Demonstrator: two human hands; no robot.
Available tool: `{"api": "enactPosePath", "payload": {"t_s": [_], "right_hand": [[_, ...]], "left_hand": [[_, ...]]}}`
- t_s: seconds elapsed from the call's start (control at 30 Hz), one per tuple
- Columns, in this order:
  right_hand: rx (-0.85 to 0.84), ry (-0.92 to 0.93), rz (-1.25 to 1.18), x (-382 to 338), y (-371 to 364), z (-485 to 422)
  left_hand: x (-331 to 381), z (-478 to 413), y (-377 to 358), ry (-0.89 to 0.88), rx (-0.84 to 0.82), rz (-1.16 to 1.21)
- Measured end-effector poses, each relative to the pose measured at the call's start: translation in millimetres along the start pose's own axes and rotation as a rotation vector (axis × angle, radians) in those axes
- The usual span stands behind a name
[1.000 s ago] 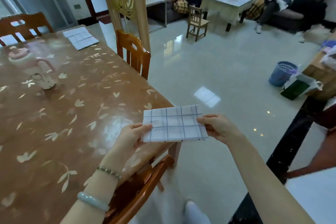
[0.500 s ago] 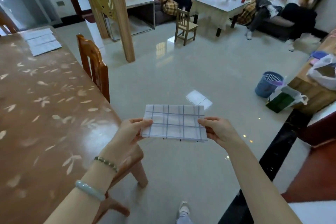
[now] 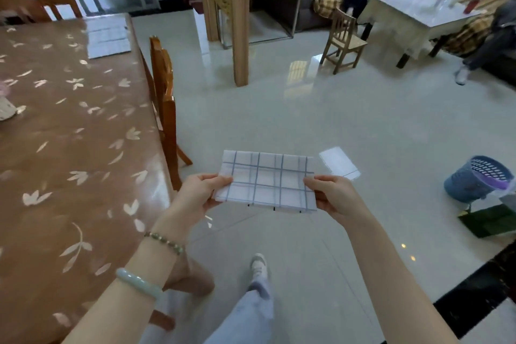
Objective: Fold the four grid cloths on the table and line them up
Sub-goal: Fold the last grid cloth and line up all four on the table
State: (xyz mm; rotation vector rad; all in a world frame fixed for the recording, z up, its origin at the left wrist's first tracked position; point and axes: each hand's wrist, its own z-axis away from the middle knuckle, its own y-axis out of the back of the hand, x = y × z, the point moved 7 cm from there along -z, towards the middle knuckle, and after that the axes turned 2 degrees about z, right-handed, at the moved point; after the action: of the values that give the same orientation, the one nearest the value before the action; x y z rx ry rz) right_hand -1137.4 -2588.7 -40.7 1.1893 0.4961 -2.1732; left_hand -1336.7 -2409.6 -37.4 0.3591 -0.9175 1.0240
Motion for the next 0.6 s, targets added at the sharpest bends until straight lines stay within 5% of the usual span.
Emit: {"api": "enactPosePath", "payload": {"t_s": [0.6], "right_hand": [[-0.239, -0.033, 0.111, -172, -64, -253]], "left_hand": [[141, -180, -31, -0.056, 0.249, 0.153]]}}
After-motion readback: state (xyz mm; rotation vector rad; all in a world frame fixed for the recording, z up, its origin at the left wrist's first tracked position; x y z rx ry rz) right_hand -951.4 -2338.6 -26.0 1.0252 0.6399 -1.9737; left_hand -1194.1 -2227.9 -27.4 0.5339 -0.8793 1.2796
